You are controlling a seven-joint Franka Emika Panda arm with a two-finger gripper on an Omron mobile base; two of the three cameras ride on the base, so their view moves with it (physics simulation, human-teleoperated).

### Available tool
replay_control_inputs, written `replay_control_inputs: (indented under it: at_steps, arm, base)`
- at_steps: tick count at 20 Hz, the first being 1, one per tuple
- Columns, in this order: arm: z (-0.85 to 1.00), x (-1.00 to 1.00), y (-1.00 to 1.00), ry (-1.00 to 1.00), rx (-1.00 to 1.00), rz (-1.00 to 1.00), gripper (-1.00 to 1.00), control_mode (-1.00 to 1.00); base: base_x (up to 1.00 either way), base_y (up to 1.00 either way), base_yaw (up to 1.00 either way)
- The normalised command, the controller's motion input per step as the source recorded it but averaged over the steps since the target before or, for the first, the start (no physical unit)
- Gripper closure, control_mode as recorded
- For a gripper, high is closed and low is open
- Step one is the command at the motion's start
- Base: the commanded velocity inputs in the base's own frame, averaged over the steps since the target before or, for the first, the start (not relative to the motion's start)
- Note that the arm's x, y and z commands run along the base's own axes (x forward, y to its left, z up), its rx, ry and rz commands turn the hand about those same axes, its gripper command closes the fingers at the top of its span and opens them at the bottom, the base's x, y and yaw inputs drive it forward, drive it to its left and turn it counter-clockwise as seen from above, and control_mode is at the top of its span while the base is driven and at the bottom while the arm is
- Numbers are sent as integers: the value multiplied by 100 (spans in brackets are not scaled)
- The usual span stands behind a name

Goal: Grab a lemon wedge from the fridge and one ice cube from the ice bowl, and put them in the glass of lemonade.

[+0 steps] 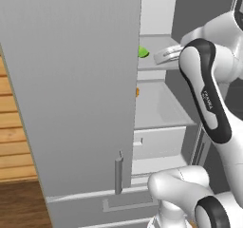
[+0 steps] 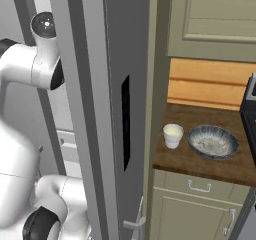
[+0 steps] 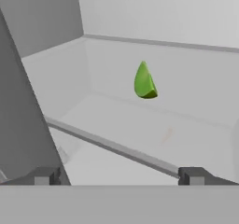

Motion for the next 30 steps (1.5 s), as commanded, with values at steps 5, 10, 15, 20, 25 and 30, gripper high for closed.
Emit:
replay_control_inputs:
  at_steps: [5,10,15,20,25,30]
  arm:
    - [-11,40,4,0,0,4,-100,-100]
    - [0,44,13,0,0,0,-100,-100]
    - [0,47,4,0,0,1,-100,-100]
    - [-2,44,0,0,0,6,-100,-100]
    - [-7,37,0,0,0,10,-100,-100]
    - [-10,30,6,1,-1,9,-100,-100]
  base:
    - [0,0,0]
    - [0,0,0]
    - [0,0,0]
    - [0,0,0]
    - [0,0,0]
    - [0,0,0]
